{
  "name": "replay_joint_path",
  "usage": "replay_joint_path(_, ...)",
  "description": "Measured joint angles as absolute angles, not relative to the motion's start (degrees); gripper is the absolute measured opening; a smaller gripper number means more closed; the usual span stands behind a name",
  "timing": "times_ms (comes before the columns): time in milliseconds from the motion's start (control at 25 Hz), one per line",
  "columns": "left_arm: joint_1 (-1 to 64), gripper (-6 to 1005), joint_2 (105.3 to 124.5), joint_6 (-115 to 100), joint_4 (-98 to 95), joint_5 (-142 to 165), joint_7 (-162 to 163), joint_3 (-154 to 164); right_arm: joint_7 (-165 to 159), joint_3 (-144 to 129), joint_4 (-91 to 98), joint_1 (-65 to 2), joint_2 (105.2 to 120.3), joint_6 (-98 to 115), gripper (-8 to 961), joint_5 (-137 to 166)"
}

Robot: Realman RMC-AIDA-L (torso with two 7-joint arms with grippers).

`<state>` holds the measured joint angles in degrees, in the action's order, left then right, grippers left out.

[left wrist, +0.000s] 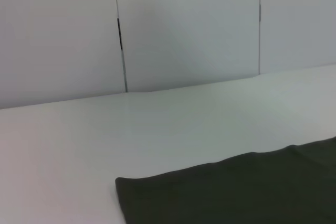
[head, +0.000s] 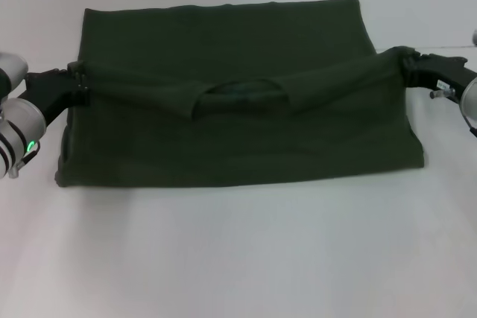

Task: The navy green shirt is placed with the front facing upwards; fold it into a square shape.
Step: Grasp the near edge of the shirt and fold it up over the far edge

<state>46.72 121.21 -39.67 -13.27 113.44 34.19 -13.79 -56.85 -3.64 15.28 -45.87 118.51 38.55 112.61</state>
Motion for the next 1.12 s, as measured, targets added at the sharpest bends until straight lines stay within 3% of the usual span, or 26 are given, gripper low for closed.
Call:
replay_joint_path(160, 46.56, 131, 121.51, -39.36, -13.24, 113.38, 34.19, -13.87, -57.58, -6.08, 15.21, -45.84, 118.57, 37.63, 146, 112.61)
replay_joint_path(480, 46.43, 135, 122.39, -39.39, -13.61, 112.55, 32.68, -13.89, -57.87, -6.05, 15.22, -45.76, 119.14, 36.32, 443, 112.42)
replay_joint_path(600, 46.14, 349, 122.43, -39.52, -13.68, 110.33, 32.65, -13.87, -59.80, -6.32, 15.57, -45.25, 119.16, 37.03, 596, 111.79)
replay_joint_path(800, 45.60, 592, 122.27, -39.67, -13.83, 105.85, 32.85, -13.94, -64.07, -6.53, 16.71, -43.65, 118.69, 42.84, 742, 111.89)
replay_joint_path(1120, 43.66, 740, 121.94, -42.10, -14.50, 103.82, 39.65, -13.94, -73.28, -13.09, 23.64, -39.92, 119.47, 53.19, 911, 111.88)
